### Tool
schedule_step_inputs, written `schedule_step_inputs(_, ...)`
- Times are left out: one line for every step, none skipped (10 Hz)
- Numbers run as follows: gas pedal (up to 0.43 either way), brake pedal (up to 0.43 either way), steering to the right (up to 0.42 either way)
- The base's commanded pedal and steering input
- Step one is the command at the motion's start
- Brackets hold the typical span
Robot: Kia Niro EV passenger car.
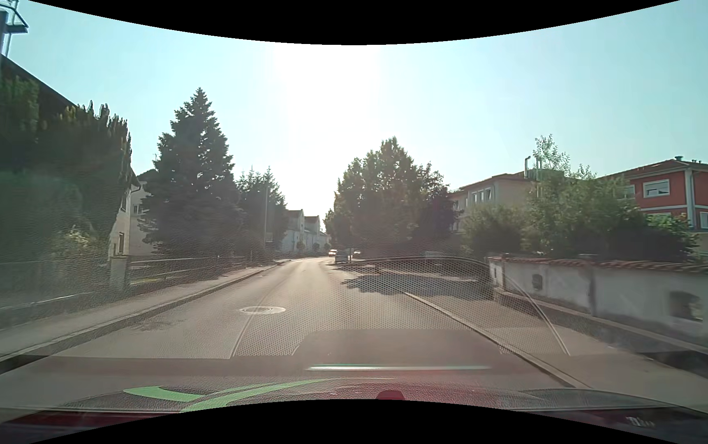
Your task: Follow the waypoints while adhering to traffic rules and regulations
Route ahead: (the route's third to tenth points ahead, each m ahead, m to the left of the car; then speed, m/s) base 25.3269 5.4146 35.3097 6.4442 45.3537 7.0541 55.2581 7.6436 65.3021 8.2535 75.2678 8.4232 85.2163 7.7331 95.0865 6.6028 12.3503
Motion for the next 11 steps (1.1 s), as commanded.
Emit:
schedule_step_inputs(0.098, 0.000, -0.038)
schedule_step_inputs(0.098, 0.000, -0.037)
schedule_step_inputs(0.098, 0.000, -0.035)
schedule_step_inputs(0.098, 0.000, -0.035)
schedule_step_inputs(0.098, 0.000, -0.035)
schedule_step_inputs(0.098, 0.000, -0.034)
schedule_step_inputs(0.098, 0.000, -0.034)
schedule_step_inputs(0.087, 0.000, -0.033)
schedule_step_inputs(0.087, 0.000, -0.031)
schedule_step_inputs(0.087, 0.000, -0.030)
schedule_step_inputs(0.087, 0.000, -0.029)
